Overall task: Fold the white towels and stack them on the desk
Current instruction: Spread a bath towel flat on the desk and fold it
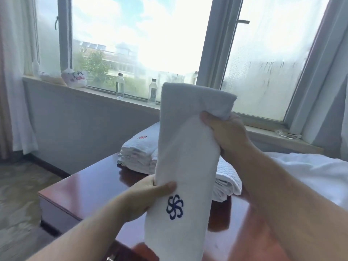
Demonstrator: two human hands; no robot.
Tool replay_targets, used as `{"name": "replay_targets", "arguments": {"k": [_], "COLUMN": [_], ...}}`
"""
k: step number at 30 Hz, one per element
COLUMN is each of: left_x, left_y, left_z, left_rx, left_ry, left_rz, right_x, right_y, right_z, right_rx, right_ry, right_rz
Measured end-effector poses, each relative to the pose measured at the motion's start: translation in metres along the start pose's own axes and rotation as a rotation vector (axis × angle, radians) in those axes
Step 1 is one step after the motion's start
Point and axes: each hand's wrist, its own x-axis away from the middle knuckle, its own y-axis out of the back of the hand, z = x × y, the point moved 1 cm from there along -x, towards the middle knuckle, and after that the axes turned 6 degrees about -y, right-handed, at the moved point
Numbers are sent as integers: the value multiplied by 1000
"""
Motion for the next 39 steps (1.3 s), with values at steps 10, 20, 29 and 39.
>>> {"name": "replay_targets", "arguments": {"k": [10,20,29,39], "left_x": [-54,-82,-105,-183], "left_y": [59,139,168,222], "left_z": [20,10,-26,-73], "left_rx": [0,-567,-354,-360], "left_ry": [53,18,-75,52], "left_rz": [-153,-451,-478,-474], "right_x": [-121,-206,-268,-345], "right_y": [1,-44,-85,-98], "right_z": [-60,-151,-155,-154], "right_rx": [-19,-78,-215,-224], "right_ry": [-117,-255,-266,-252], "right_rz": [-29,16,43,-131]}}
